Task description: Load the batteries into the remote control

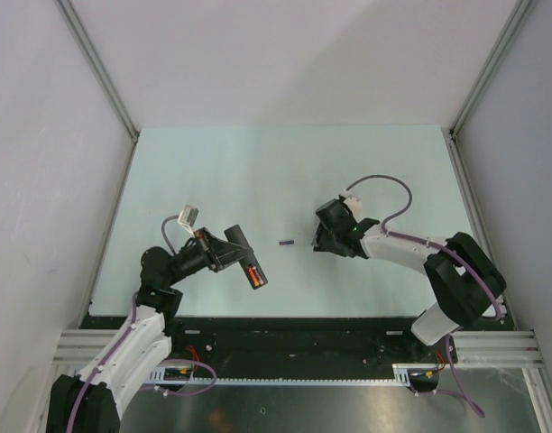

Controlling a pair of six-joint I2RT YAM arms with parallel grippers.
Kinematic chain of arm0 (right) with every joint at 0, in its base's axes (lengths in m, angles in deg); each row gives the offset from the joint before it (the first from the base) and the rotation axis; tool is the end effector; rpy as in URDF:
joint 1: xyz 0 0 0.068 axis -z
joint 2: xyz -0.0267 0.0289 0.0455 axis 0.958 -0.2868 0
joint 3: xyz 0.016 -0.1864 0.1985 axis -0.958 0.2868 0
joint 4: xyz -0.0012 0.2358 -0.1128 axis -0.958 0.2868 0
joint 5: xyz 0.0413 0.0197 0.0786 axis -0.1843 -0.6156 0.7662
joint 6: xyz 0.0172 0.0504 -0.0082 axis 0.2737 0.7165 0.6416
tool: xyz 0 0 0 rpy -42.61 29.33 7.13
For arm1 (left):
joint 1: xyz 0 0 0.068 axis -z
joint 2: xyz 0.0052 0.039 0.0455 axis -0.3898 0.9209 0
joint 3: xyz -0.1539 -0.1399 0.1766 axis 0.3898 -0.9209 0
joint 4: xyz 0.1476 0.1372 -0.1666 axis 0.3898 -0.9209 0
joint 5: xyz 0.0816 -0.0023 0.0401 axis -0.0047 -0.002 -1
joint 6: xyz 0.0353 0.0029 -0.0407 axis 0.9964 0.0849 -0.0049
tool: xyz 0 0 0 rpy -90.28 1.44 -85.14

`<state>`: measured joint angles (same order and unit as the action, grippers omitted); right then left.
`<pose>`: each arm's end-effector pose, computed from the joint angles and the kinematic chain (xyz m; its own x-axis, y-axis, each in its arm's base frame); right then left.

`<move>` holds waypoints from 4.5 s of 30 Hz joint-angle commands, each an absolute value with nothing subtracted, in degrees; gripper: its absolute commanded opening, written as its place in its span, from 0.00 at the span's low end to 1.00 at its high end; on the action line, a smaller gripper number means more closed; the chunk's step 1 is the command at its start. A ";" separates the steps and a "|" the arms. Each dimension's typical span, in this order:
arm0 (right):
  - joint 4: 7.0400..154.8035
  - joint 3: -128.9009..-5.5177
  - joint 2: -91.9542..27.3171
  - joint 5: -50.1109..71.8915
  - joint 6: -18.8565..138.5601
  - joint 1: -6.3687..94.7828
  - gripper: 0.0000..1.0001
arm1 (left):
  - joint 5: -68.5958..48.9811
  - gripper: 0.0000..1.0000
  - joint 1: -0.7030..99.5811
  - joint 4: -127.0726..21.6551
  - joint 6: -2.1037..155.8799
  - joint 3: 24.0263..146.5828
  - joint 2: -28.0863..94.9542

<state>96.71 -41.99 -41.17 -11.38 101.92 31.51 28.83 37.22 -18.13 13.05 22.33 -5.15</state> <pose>0.2353 0.1984 0.1781 -0.8123 0.2513 -0.5263 0.1100 0.9522 0.2848 0.1396 -0.0625 0.2268 -0.8010 -0.4784 -0.3599 0.3660 0.0844 -0.9268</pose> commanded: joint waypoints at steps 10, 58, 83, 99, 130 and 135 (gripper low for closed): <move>96.68 -43.87 -45.46 -12.14 107.73 36.51 0.64 | 28.95 0.00 36.91 -16.32 14.29 23.33 -4.36; 96.24 -51.96 -53.36 -0.62 46.27 35.10 0.71 | 30.89 0.00 37.00 -16.40 15.08 22.63 -5.41; 95.27 -47.39 -49.15 -6.42 83.10 31.76 0.64 | 28.51 0.00 37.00 -16.32 15.52 22.28 -4.01; 104.15 -47.39 -49.50 -8.97 70.00 28.25 0.66 | 27.37 0.00 37.00 -16.32 17.19 23.86 -0.23; 116.09 -51.16 -38.26 -12.92 73.34 25.79 0.22 | 24.65 0.00 37.53 -16.32 18.15 27.63 7.76; 118.20 -51.43 -33.86 -13.10 73.25 25.35 0.22 | 23.42 0.00 38.49 -16.32 19.30 30.18 11.37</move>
